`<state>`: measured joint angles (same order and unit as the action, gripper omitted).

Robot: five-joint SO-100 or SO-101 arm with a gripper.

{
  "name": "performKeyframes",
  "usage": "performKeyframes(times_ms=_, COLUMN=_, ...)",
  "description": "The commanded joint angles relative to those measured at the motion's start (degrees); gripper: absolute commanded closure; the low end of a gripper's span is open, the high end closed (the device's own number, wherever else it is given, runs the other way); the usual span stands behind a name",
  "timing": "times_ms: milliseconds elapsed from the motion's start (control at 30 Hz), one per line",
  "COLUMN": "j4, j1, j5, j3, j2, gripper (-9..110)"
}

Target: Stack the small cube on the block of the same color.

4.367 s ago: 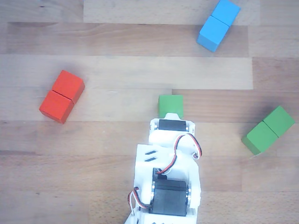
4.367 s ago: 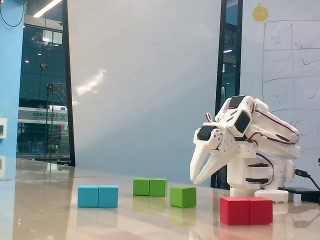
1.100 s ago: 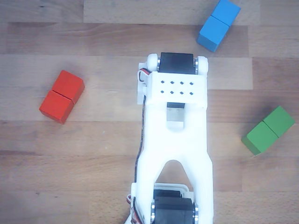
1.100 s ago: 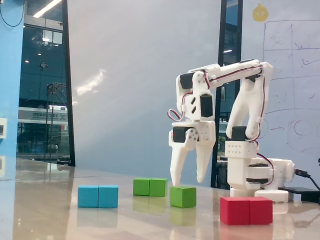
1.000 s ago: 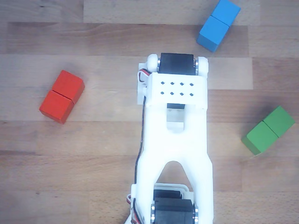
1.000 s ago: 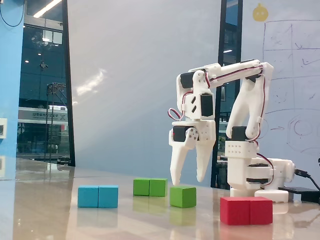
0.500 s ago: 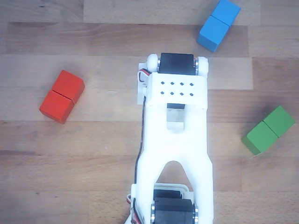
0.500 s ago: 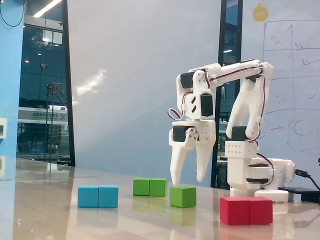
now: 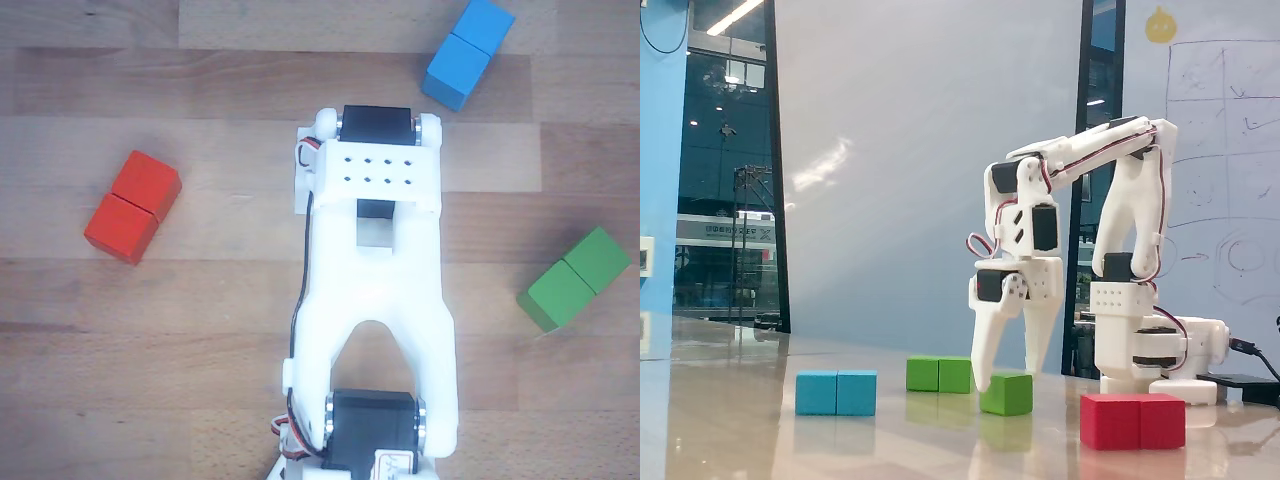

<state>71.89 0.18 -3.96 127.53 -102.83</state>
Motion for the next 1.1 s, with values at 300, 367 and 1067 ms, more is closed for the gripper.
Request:
performKeyframes(times_ms=300, j4=-0.79, j1=-0.18, j5=0.26, j3=-3.69, j2=2.37, gripper=76)
performKeyframes(times_ms=367, j4=-0.79, j1=-0.18, j5=0.26, j3=-3.69, j2=2.37, gripper=76)
performKeyframes(times_ms=1067, j4=-6.06, j1=-0.18, j5=0.44, j3=-3.69, j2=2.37, gripper=97)
